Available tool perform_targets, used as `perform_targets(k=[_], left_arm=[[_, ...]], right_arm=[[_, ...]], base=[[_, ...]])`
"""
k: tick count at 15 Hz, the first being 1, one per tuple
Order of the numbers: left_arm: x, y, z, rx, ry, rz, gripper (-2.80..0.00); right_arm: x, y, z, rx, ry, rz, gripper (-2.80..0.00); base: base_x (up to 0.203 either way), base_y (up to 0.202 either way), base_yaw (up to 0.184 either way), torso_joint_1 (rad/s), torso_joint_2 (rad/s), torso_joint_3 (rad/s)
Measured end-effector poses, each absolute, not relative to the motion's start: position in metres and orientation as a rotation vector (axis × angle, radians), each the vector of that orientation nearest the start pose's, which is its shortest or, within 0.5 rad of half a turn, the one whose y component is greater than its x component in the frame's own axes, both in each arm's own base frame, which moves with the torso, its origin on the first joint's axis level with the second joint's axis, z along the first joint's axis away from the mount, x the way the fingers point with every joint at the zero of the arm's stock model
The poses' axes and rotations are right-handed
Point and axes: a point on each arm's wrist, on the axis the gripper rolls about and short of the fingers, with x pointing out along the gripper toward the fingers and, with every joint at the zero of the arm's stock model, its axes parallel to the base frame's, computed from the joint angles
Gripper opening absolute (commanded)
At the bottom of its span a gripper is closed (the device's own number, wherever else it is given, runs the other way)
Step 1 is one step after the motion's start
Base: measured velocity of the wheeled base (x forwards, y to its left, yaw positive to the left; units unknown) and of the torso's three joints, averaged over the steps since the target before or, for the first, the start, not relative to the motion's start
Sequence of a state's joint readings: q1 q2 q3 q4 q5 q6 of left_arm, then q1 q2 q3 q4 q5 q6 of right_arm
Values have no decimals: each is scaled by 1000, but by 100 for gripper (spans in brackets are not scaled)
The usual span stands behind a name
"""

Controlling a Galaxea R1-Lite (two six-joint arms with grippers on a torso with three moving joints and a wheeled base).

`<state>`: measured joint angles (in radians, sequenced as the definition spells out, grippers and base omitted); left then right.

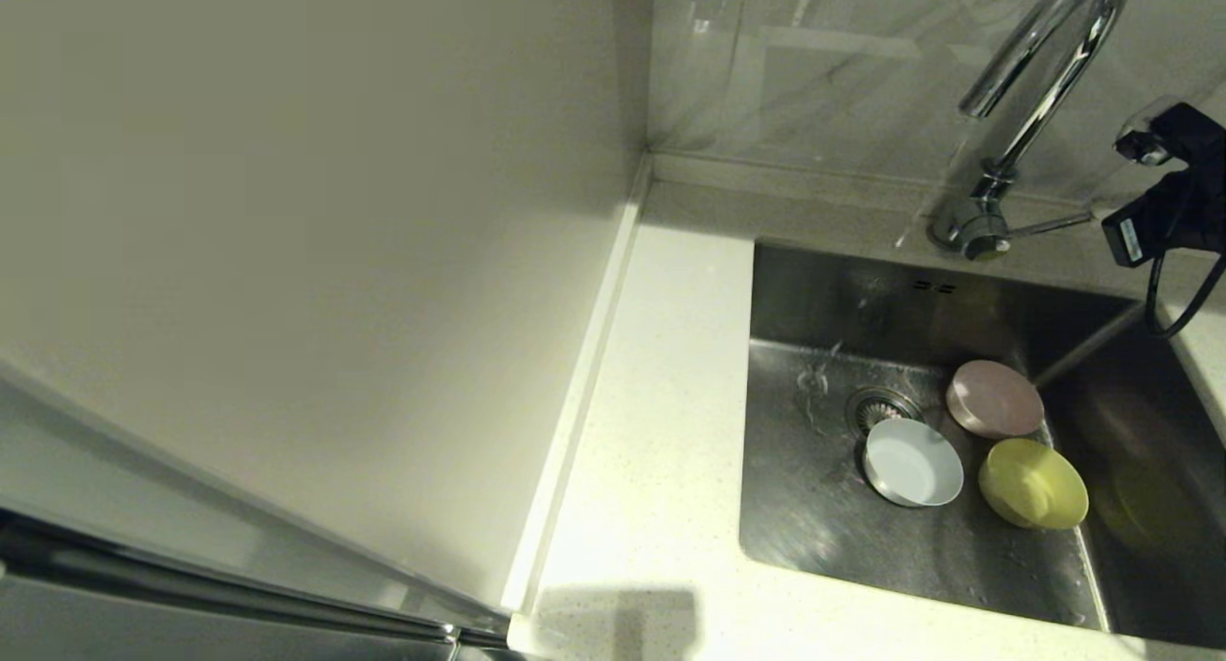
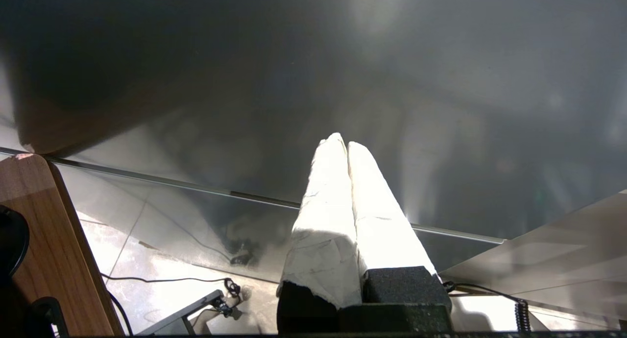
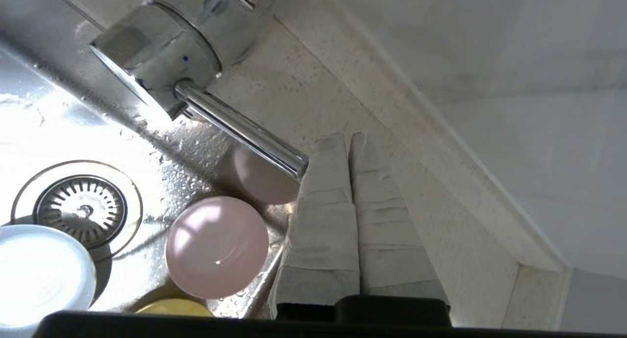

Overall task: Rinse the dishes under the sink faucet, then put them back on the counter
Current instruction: Turn on the faucet

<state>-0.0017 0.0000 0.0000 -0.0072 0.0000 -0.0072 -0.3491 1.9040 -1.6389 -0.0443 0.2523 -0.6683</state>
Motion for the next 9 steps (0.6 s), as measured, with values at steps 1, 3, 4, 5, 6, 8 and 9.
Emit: perform_targets(k=[1,3,4,5,6,8,9], left_arm=[[-23,0,76,-7,-7,-2,-280],[-23,0,76,-7,-7,-2,-280],[-23,0,76,-7,-7,-2,-280],[-23,0,76,-7,-7,-2,-280],[-23,0,76,-7,-7,-2,-280],[-23,0,76,-7,-7,-2,-280],[-23,0,76,-7,-7,-2,-280]], right_arm=[[364,-127,289,-599,232,-23,-280],[363,-129,292,-599,225,-34,-280],[361,-132,294,-601,219,-45,-280],[359,-135,298,-603,213,-61,-280],[356,-140,302,-604,207,-84,-280],[348,-155,311,-604,194,-137,-280],[342,-163,317,-590,185,-168,-280]], base=[[0,0,0,0,0,0],[0,0,0,0,0,0],[0,0,0,0,0,0],[0,0,0,0,0,0],[0,0,0,0,0,0],[0,0,0,0,0,0],[0,0,0,0,0,0]])
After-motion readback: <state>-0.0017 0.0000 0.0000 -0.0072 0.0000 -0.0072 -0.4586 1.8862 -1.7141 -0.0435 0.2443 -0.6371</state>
